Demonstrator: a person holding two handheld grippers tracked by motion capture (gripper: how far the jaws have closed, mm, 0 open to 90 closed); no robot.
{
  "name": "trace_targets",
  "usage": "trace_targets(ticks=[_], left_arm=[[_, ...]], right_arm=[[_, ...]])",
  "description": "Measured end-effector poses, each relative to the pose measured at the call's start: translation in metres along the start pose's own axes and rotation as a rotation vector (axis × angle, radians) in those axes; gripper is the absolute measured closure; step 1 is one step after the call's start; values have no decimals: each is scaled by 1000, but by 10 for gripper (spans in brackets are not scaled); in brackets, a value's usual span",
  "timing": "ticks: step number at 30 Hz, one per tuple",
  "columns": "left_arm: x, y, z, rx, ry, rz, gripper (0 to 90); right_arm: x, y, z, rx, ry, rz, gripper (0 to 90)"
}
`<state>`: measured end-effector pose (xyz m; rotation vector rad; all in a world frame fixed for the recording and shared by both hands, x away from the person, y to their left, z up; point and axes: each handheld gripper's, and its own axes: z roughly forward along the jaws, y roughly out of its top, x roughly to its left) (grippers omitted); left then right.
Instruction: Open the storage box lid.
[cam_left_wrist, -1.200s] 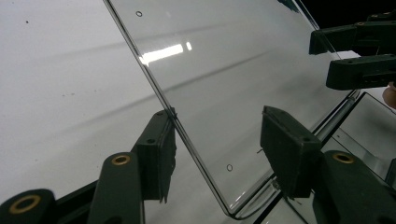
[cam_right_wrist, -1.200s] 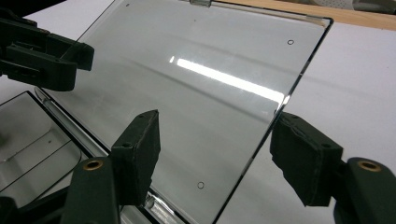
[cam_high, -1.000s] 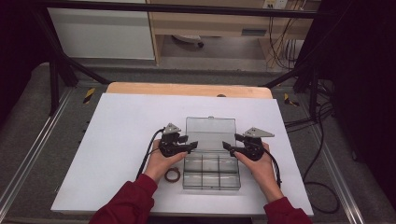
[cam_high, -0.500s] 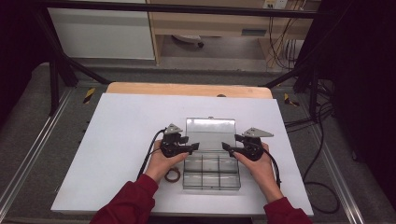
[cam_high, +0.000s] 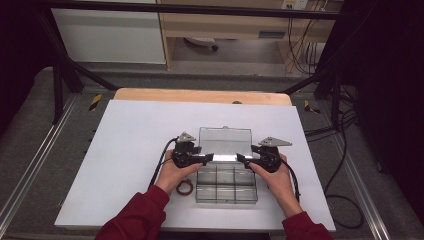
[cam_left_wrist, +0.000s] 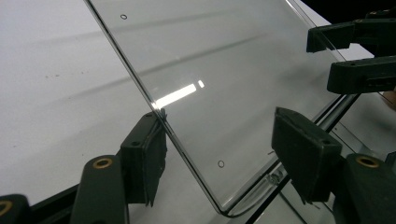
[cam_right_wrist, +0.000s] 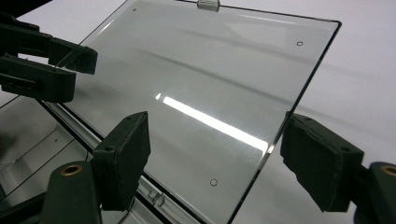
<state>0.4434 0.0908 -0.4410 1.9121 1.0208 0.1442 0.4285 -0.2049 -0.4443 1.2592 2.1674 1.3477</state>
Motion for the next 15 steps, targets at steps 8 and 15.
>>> trace_targets(ticks=[8,15], left_arm=[[-3,1,0,11,18,6,336],[-4,3,3,18,26,1,304]], right_arm=[[2,0,0,12,-7,2,236],[4,0,-1,17,-14,8,232]])
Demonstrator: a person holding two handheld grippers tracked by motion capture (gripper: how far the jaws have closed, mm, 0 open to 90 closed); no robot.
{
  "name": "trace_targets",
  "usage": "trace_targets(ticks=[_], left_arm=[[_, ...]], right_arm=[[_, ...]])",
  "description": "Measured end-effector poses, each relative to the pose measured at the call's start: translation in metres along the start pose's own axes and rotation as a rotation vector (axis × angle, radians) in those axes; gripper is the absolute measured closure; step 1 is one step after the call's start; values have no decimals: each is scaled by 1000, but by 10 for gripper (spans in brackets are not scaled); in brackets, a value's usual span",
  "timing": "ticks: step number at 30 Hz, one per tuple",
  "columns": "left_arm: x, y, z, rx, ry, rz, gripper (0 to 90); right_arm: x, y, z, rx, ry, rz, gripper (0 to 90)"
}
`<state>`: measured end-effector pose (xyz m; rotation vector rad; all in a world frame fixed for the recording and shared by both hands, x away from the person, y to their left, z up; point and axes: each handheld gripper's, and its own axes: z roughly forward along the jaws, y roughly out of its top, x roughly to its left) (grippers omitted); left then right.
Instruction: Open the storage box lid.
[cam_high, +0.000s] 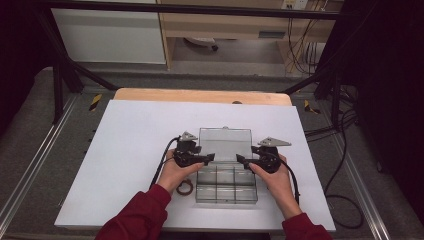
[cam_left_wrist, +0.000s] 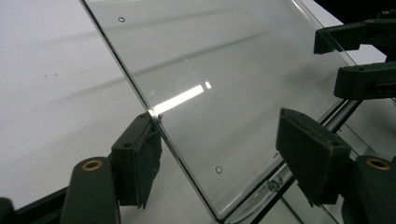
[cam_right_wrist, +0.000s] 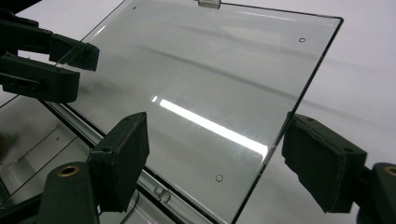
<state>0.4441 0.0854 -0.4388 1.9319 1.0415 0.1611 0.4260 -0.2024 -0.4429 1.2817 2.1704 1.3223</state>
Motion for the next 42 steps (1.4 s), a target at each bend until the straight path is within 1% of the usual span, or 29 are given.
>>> trace_targets(ticks=[5,7,8,10,11,14,17,18,19,20,21,23,25,28,30,31,33,35,36,37,38,39,41,42], left_arm=[[0,1,0,5,7,3,290],[0,1,1,13,30,-15,264],[1,1,1,22,26,-34,253],[3,1,1,28,12,-51,257],[3,1,2,28,11,-50,258],[4,1,2,28,7,-54,257],[5,1,2,32,2,-63,253],[5,1,2,36,8,-66,251],[5,1,-1,39,28,-51,253],[3,2,-3,38,53,-26,260],[1,2,-6,35,78,-2,245],[-1,4,-13,17,111,17,194],[-3,5,-20,-2,112,31,162],[-6,4,-27,-7,111,55,140],[-7,3,-33,-10,116,63,136],[-8,3,-37,-20,115,66,136],[-7,3,-45,-36,114,94,124],[-4,3,-50,-52,108,113,124],[-2,3,-52,-55,115,112,122],[0,2,-54,-60,121,100,123],[2,2,-57,-66,119,95,128],[4,1,-60,-68,116,90,129],[5,1,-66,-67,124,80,129],[6,1,-68,-69,126,82,131]], right_arm=[[1,-1,-1,-5,-14,2,232],[0,-1,-3,-7,-16,-2,239],[1,-1,-3,-9,-14,-4,240],[3,-1,-3,-7,-16,-10,239],[3,-1,-3,-10,-20,-20,240],[3,-2,-4,-13,-16,-19,246],[2,-2,-8,-14,-24,-17,239],[2,-3,-9,-16,-26,-12,237],[2,-3,-11,-23,-28,-5,235],[2,-3,-12,-27,-28,-4,230],[3,-3,-13,-29,-26,4,227],[4,-3,-16,-46,-24,7,226],[5,-3,-18,-49,-21,1,223],[7,-3,-19,-41,-27,-10,197],[9,-3,-21,-50,-32,-6,181],[9,-3,-23,-58,-34,-5,166],[11,-1,-28,-78,-42,-2,139],[12,0,-33,-82,-46,-6,108],[12,1,-35,-81,-50,-9,103],[12,1,-36,-87,-52,-11,99],[11,2,-36,-88,-59,-18,90],[11,3,-35,-87,-67,-13,83],[12,5,-35,-91,-61,-3,71],[13,5,-36,-93,-60,-13,61]])
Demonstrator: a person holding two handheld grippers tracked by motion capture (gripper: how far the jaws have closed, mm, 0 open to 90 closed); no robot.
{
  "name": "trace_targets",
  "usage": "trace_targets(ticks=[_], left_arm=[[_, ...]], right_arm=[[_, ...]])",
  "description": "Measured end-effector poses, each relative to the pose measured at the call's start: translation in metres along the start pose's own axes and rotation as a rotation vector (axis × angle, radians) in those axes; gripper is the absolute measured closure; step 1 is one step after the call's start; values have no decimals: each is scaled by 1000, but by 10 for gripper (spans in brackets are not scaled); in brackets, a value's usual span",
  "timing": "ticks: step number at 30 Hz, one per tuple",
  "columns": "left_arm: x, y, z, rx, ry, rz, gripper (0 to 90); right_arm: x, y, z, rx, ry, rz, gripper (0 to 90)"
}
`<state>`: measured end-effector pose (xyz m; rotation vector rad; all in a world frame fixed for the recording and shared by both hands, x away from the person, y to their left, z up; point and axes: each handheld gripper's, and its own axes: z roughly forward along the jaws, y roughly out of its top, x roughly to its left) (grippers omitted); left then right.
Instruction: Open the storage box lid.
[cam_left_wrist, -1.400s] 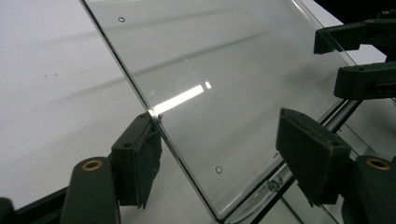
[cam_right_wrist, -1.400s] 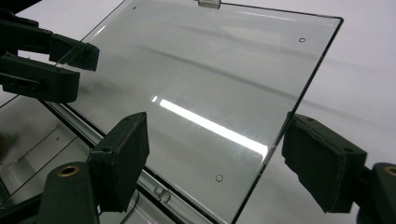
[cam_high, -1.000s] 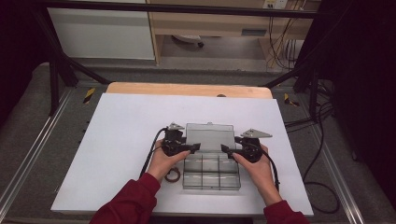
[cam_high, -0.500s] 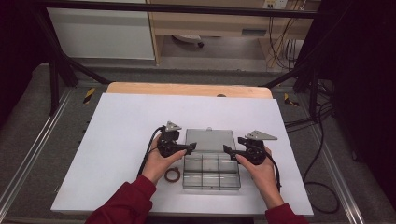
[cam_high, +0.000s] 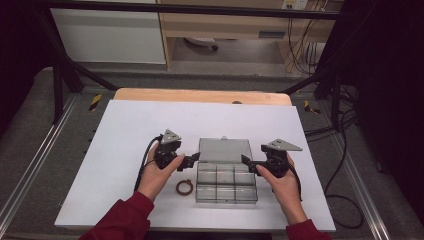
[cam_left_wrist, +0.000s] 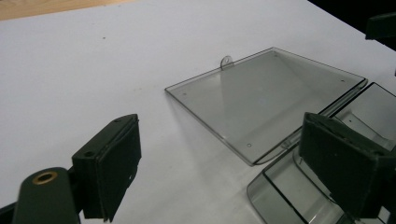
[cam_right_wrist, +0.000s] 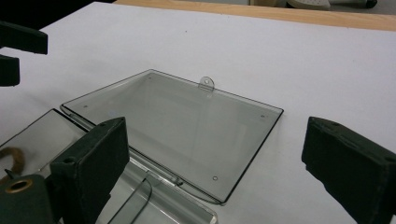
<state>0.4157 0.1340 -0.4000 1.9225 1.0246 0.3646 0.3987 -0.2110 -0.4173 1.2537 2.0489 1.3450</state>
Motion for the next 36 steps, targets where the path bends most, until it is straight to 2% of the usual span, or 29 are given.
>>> trace_targets(ticks=[3,5,6,8,9,12,16,19,21,23,26,30,32,34,36], left_arm=[[1,-1,-5,4,10,15,132],[0,-3,-8,-6,5,11,132],[-3,-4,-10,-9,7,23,132],[-9,-6,-13,4,15,82,129],[-10,-7,-14,-2,11,85,129],[-13,-14,-17,-13,6,81,127],[-14,-25,-23,-37,18,88,143],[-15,-32,-28,-63,5,86,147],[-16,-35,-31,-67,14,106,146],[-16,-38,-31,-77,17,95,144],[-19,-43,-31,-52,7,109,138],[-24,-48,-31,-40,2,106,131],[-29,-52,-29,-27,-14,116,131],[-35,-56,-27,-14,-23,124,141],[-41,-61,-27,-1,-12,146,147]], right_arm=[[3,-1,-4,2,4,-49,50],[3,-1,-7,-1,15,-31,39],[3,-1,-9,-8,20,-14,48],[2,-1,-13,-34,50,24,60],[2,-1,-14,-40,57,26,63],[2,-2,-16,-22,29,-6,63],[2,-6,-19,-6,12,2,52],[4,-9,-21,-24,-15,-33,47],[5,-10,-22,-45,-42,-64,48],[5,-11,-22,-48,-64,-96,47],[6,-12,-25,-51,-69,-98,54],[8,-14,-34,-51,-83,-119,57],[9,-17,-39,-51,-89,-124,58],[8,-20,-44,-49,-98,-122,57],[7,-22,-51,-56,-105,-99,57]])
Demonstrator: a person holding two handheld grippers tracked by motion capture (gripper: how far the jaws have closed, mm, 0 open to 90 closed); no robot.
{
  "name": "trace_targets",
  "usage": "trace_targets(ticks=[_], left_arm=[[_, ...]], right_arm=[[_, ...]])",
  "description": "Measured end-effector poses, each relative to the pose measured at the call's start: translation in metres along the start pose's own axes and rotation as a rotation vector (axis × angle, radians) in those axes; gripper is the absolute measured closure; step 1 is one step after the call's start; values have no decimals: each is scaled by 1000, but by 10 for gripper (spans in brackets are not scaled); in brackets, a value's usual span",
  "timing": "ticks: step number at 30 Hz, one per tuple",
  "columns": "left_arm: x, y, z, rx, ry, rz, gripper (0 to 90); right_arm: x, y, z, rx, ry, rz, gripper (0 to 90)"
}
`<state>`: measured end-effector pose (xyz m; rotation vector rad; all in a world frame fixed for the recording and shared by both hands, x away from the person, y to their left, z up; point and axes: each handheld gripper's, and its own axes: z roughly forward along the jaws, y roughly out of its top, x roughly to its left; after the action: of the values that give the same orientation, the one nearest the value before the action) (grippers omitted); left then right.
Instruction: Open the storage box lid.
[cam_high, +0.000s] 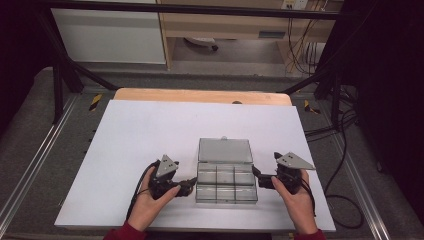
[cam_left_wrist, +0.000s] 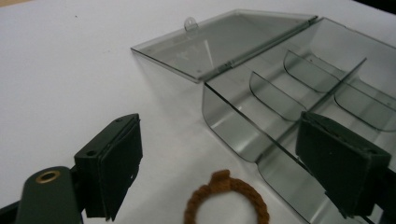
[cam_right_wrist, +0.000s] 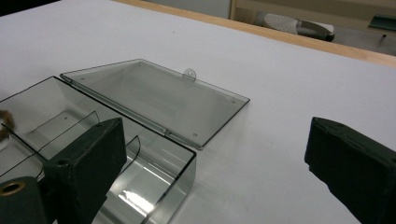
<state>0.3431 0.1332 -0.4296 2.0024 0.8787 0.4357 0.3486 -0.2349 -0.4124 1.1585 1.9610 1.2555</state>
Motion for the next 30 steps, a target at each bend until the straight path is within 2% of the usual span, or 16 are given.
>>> trace_targets(ticks=[4,7,10,13,17,20,30], left_arm=[[-4,-5,1,13,-13,-6,148],[-2,-4,-1,10,10,-19,147],[0,-4,-6,-14,13,-27,150],[5,-4,-9,-21,33,-46,172],[10,-7,-13,-26,38,-56,219],[12,-10,-13,-7,38,-63,259],[16,-22,-2,104,12,-7,414]], right_arm=[[-5,-8,-12,1,-7,9,49],[-7,-13,-15,9,-12,19,46],[-9,-16,-17,15,-15,26,44],[-10,-19,-18,25,-14,37,43],[-11,-23,-20,37,-15,43,40],[-13,-24,-21,40,-15,50,40],[-11,-27,-18,59,-10,51,41]])
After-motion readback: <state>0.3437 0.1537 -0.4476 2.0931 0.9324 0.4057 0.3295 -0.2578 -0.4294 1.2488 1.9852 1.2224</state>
